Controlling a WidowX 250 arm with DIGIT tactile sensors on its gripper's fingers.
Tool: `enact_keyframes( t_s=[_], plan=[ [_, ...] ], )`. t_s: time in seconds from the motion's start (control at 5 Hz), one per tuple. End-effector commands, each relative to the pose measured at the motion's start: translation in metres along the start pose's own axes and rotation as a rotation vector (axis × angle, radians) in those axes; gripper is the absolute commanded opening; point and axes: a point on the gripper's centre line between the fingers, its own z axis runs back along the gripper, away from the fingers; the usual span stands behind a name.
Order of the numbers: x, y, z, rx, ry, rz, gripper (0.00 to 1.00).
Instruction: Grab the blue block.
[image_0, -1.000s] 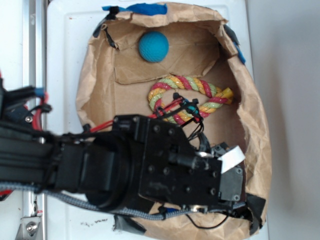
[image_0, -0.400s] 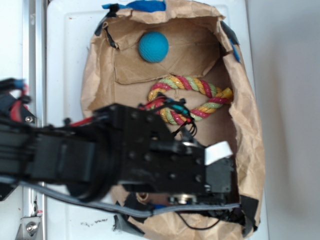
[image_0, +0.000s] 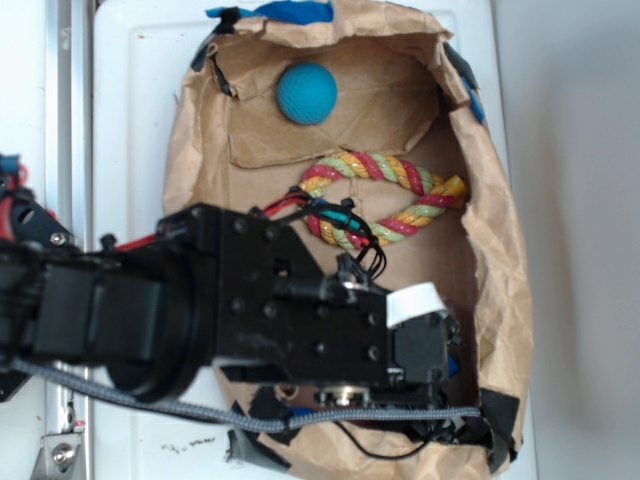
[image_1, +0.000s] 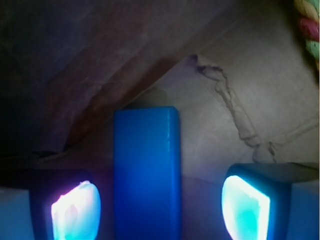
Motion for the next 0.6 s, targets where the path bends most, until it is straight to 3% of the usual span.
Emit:
enact_keyframes(
  t_s=[0.0, 0.4],
  plan=[
    [0.004, -0.028, -0.01, -0.003, -0.024, -0.038, 1.0],
    [-0.001, -0.036, -0.032, 0.051, 0.003, -0.092, 1.0]
  ],
)
